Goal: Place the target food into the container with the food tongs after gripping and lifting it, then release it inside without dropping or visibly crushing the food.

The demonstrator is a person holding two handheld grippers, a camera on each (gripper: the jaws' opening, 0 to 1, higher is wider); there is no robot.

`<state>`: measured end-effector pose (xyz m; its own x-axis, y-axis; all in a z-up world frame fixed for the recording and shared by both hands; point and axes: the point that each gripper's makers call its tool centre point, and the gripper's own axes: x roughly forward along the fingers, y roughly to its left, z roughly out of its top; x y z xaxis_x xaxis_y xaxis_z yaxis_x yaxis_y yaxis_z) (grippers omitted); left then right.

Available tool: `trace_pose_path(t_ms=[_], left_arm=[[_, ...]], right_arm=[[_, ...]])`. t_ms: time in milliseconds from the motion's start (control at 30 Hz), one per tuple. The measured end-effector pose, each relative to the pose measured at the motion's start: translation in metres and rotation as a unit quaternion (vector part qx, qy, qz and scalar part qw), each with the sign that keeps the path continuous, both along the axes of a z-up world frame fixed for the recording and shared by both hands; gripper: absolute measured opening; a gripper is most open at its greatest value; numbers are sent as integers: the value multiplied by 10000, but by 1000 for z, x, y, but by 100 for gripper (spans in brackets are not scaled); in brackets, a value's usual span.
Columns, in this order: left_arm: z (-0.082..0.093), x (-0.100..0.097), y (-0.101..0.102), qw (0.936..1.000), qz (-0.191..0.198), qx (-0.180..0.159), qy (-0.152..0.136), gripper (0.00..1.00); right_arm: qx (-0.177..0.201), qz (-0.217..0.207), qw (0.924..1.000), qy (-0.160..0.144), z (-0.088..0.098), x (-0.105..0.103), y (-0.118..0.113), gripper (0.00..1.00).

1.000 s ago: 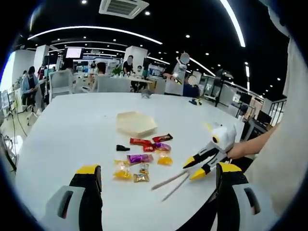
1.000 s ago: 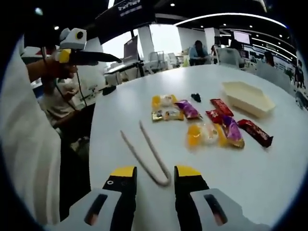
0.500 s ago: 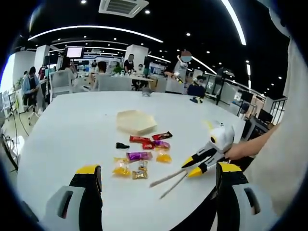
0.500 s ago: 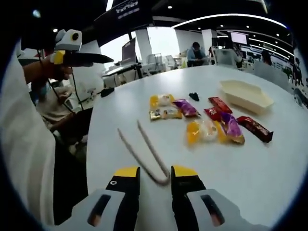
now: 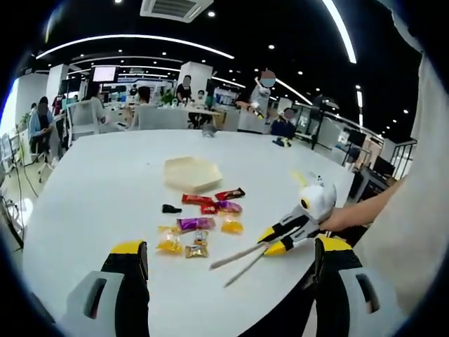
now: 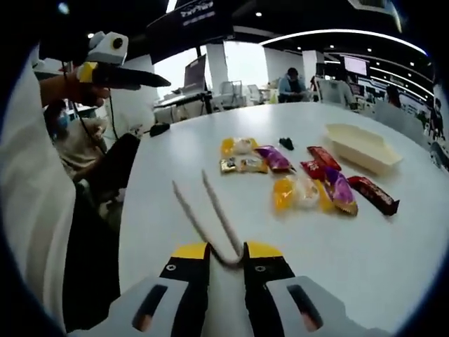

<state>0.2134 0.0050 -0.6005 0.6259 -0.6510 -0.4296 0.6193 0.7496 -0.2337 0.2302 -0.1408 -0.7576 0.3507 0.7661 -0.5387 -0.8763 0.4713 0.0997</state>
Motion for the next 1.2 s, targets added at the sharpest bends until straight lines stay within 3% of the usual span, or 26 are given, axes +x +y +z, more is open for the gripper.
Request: trace_pose_path(t_ms=[233,400,733,1200], left_arm=[[0,-1,0,10000,-31,-17,9,99],[-1,-1,0,10000,-79,-15,25,99],[-5,4,-9,9995,-294,-41,46,99],[-5,7,-24,9980,-622,-110,4,99]], right_arm=[[-208,112,9997,94,-3,-5,1,16],[-156,136,9997,104,-1,-10,3,15],[28,36,10000,38,33,-11,9,13],[-23,130,9997,-198,60,-16,18,12]])
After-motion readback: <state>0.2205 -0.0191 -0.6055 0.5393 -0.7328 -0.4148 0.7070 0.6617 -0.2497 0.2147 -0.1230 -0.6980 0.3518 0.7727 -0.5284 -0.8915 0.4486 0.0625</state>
